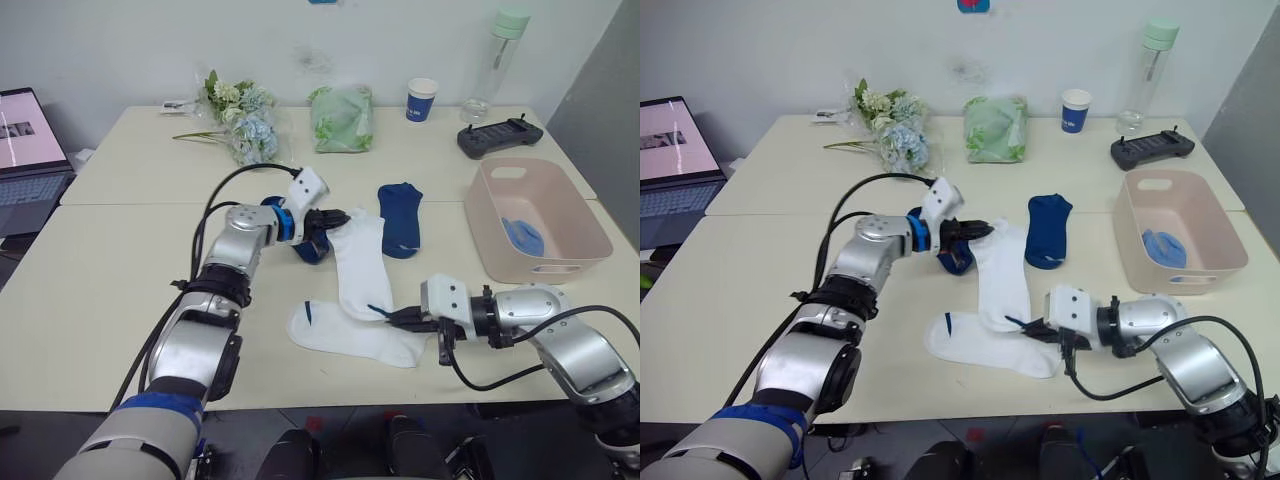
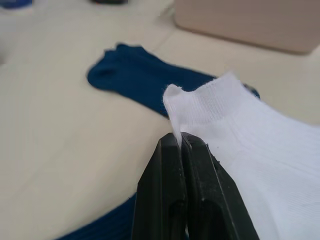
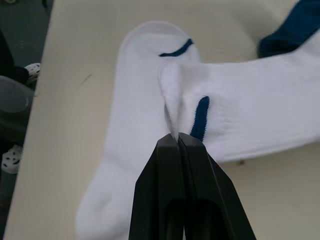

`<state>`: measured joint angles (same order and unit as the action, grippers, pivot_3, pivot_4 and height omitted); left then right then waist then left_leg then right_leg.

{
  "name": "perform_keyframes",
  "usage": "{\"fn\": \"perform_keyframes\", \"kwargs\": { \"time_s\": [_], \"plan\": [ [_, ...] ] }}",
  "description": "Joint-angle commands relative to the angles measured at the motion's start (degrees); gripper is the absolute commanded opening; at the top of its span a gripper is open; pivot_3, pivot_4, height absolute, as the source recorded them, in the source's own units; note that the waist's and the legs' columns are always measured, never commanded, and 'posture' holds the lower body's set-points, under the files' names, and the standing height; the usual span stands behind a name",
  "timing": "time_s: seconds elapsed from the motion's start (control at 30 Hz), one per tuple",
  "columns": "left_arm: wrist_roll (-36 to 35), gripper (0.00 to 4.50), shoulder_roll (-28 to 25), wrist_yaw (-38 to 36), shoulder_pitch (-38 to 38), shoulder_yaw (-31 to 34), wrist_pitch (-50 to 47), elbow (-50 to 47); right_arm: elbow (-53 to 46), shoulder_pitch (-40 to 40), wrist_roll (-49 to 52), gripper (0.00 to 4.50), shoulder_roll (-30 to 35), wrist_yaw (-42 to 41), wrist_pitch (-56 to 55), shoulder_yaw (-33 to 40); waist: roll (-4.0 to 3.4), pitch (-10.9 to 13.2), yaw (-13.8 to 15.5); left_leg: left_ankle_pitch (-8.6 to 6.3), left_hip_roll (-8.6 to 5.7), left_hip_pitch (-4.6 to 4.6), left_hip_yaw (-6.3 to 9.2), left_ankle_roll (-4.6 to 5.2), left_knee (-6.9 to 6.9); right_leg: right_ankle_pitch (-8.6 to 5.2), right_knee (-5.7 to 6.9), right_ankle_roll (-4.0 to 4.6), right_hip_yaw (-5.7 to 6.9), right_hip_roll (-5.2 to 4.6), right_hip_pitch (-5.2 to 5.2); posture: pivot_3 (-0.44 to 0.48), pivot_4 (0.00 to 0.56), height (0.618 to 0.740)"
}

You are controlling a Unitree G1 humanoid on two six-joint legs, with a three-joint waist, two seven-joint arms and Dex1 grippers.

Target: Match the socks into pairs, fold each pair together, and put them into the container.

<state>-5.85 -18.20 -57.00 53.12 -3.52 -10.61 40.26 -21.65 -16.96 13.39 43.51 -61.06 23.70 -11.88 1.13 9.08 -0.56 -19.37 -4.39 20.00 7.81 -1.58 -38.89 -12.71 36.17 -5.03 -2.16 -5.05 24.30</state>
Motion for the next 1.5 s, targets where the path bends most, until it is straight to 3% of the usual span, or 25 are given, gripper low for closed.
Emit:
{"fn": "perform_keyframes", "kwargs": {
  "time_s": [0.03,0.3,0.5,0.7,0.8,0.87,1.0,1.07,1.1,1.27,1.37,1.5],
  "plan": [
    [-2.57,0.04,-1.79,0.51,-4.94,1.1,-6.49,-10.9,1.05,-1.77,1.47,0.0,0.41,-0.21,-1.18,2.99,0.0,0.0,0.01,0.0,0.0,0.0,0.0,0.0,0.0,0.0,-0.01,0.0,0.0,0.0,0.0,0.0,0.15,0.74],
    [-6.79,0.04,-5.14,8.35,-22.34,4.4,-21.79,-39.83,14.39,-6.66,-2.21,0.0,0.29,-1.45,-11.37,2.9,-0.01,0.0,0.06,0.0,0.08,0.01,-0.04,0.0,-0.01,0.01,0.0,0.01,-0.08,-0.02,0.03,0.0,0.15,0.74],
    [-12.73,0.04,-3.7,17.42,-34.75,9.1,-34.49,-60.19,27.51,-10.38,-8.23,0.0,-0.95,-1.97,-23.78,0.31,-0.01,0.0,0.05,0.0,0.13,-0.04,-0.07,0.0,0.01,0.01,-0.01,0.01,-0.14,-0.04,0.01,0.0,0.15,0.74],
    [-14.05,0.04,0.06,24.2,-43.54,7.75,-35.93,-66.54,32.42,-10.26,-9.47,0.0,-3.2,-1.85,-29.48,-0.06,-0.02,0.0,0.27,0.0,0.16,-0.06,-0.07,0.0,0.01,0.02,-0.01,0.03,-0.15,-0.06,-0.03,0.0,0.15,0.74],
    [-13.11,0.0,1.75,26.89,-45.43,6.68,-33.68,-65.17,33.18,-9.71,-9.28,0.64,-3.24,-2.09,-29.96,0.82,-0.03,-0.01,0.32,0.0,0.11,-0.11,-0.07,0.0,0.01,0.02,-0.03,0.04,-0.15,-0.06,-0.1,0.0,0.15,0.74],
    [-14.08,0.62,2.67,28.11,-45.88,7.51,-33.51,-64.98,32.34,-9.11,-8.6,1.27,-2.36,-2.62,-29.07,1.7,-0.03,-0.01,0.43,0.0,0.11,-0.11,-0.07,0.0,0.01,0.02,-0.04,0.04,-0.14,-0.06,-0.1,0.0,0.15,0.74],
    [-16.54,1.87,-1.12,26.33,-46.81,11.19,-34.32,-66.14,29.33,-7.26,-7.78,2.73,-0.51,2.92,-22.75,7.41,-0.03,-0.01,0.45,0.0,0.12,-0.1,-0.08,-0.01,0.03,0.02,-0.04,0.04,-0.15,-0.06,-0.09,0.0,0.15,0.74],
    [-18.5,2.5,-4.61,24.35,-46.69,13.93,-35.11,-65.62,23.12,-5.97,-2.35,3.45,-2.2,8.19,-8.74,12.59,-0.03,-0.01,0.48,0.0,0.12,-0.1,-0.08,-0.01,0.05,0.02,-0.04,0.04,-0.15,-0.05,-0.07,0.0,0.15,0.74],
    [-19.95,2.77,-6.56,22.83,-46.21,15.27,-35.59,-65.23,19.11,-5.15,0.73,3.46,-3.04,10.5,-1.0,14.83,-0.06,-0.01,0.41,0.0,0.15,-0.08,-0.06,-0.01,0.05,0.02,-0.03,0.05,-0.14,-0.04,-0.05,0.0,0.15,0.74],
    [-24.51,2.77,-14.02,16.83,-41.39,16.89,-36.98,-60.86,2.97,0.27,9.87,3.46,-5.39,17.13,20.65,19.01,-0.1,-0.03,0.52,-0.01,0.16,-0.08,-0.03,0.0,0.07,0.03,-0.05,0.08,-0.13,-0.03,-0.08,0.0,0.15,0.74],
    [-21.19,2.77,-16.34,13.4,-36.81,11.2,-33.46,-54.03,-2.71,4.23,12.73,3.46,-8.08,22.2,30.57,18.95,-0.1,-0.04,0.76,-0.01,0.09,-0.08,-0.03,0.01,0.06,0.03,-0.1,0.08,-0.14,-0.07,-0.12,0.0,0.15,0.74],
    [-16.84,2.77,-15.68,9.78,-31.44,3.97,-27.11,-45.18,-6.61,6.09,14.57,3.46,-10.51,26.08,36.58,17.49,-0.11,-0.04,0.89,-0.01,0.02,-0.07,-0.07,0.01,0.06,0.03,-0.09,0.08,-0.12,-0.06,-0.11,0.0,0.15,0.74]
  ]
}}
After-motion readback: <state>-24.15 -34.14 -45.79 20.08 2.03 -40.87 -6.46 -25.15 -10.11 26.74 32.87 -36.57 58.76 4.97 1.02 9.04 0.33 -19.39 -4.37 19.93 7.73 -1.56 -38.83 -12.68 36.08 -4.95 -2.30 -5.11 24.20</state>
